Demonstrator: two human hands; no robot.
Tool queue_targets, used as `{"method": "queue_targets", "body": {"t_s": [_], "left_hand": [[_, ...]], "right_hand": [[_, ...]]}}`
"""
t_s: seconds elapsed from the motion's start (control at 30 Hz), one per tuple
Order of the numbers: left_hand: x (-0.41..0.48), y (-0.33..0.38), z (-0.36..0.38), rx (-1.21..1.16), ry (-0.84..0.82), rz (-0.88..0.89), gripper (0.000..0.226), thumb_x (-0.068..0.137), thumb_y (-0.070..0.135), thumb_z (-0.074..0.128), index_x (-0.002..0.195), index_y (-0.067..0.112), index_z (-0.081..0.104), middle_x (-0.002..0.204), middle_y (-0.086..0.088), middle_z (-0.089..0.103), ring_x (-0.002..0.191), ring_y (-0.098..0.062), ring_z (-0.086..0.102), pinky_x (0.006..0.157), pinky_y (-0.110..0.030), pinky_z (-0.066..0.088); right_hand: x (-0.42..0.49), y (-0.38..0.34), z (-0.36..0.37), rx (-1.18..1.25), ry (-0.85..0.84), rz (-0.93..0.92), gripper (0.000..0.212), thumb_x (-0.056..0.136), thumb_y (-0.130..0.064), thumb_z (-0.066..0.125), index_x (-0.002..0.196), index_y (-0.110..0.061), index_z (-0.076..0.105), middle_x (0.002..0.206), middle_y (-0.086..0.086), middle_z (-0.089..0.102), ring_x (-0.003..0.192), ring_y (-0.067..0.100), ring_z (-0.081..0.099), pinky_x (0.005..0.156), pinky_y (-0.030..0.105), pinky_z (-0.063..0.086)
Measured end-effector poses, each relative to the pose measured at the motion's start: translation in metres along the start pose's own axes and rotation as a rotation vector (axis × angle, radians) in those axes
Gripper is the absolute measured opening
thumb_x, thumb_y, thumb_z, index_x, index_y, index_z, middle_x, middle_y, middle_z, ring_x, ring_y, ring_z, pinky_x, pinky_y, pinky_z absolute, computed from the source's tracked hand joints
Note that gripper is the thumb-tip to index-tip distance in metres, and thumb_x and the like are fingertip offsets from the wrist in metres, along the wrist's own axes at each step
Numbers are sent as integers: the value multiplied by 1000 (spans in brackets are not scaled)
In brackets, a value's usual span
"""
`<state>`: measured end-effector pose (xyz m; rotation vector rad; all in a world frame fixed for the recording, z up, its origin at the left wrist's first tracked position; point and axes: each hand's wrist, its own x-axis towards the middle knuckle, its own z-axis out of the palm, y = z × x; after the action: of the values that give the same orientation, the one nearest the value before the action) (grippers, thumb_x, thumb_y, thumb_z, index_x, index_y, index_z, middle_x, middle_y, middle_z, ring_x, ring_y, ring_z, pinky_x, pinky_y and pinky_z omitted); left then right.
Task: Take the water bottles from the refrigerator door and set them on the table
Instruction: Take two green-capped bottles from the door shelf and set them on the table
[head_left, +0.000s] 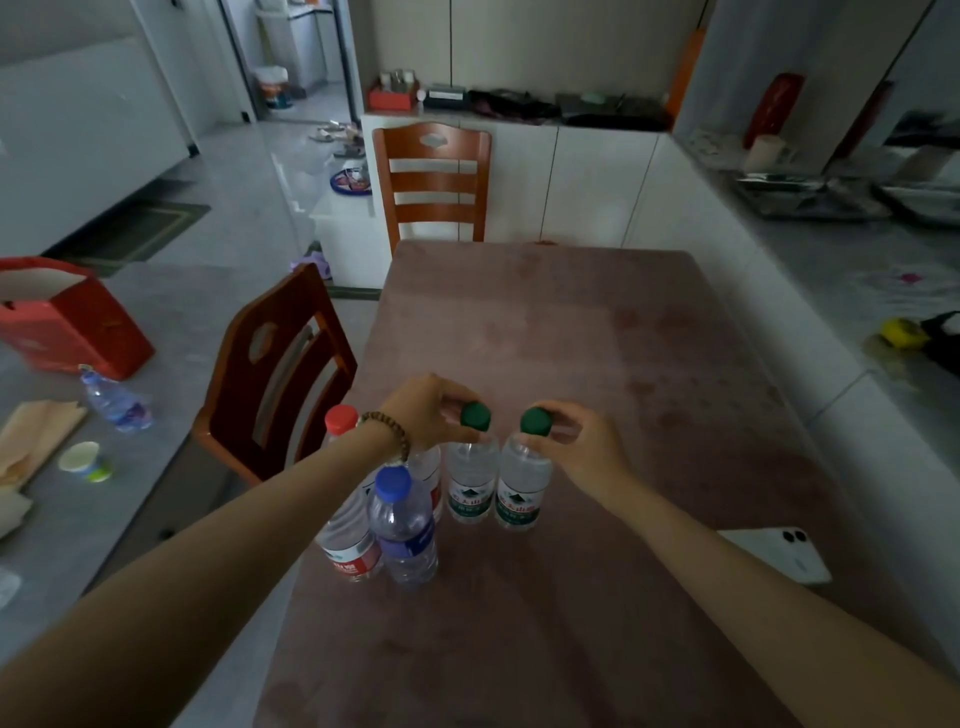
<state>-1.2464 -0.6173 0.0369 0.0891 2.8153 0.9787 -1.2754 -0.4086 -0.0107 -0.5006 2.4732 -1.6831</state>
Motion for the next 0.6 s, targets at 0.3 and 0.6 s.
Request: {"method": "queue_targets", "body": {"t_s": [0.3, 0.6], "left_hand": [[-5, -2, -3, -11, -37, 14, 46, 69, 27, 78, 112, 15, 66, 106, 2, 71, 89, -7, 64, 92, -25, 51], [-13, -2, -4, 66, -30, 73, 46, 72, 32, 76, 114, 17, 65, 109, 3, 70, 93, -9, 63, 94, -27, 49]], "right_hand": [[-7, -5, 3, 4, 6, -39, 27, 68, -22, 81, 89, -29, 66, 90, -16, 68, 90, 8, 65, 84, 24, 52], [-14, -6, 8, -1, 48, -33, 29, 68, -20, 81, 92, -26, 66, 88, -17, 66, 88, 6, 63, 80, 17, 50]]}}
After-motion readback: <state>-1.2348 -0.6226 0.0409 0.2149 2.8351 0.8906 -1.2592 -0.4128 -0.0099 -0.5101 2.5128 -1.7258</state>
